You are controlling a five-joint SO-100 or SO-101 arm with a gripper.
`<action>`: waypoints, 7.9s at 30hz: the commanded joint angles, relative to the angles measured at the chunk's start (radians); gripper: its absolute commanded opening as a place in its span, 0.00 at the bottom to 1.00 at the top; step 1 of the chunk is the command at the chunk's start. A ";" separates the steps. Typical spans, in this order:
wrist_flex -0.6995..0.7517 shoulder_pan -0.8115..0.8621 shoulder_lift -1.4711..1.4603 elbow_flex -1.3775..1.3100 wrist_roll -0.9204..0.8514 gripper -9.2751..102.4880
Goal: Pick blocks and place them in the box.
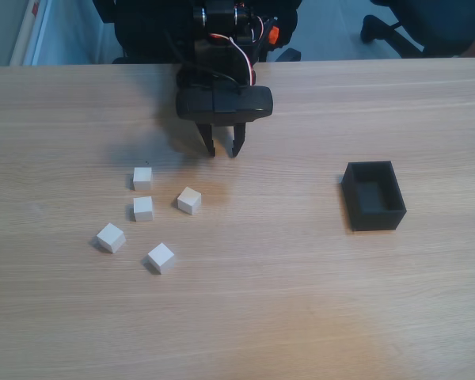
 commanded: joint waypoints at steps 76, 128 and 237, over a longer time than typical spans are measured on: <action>-0.126 -0.008 0.003 0.041 0.087 0.08; -0.718 0.247 -1.419 -0.769 0.313 0.22; -0.275 -0.075 -1.250 -1.035 0.356 0.17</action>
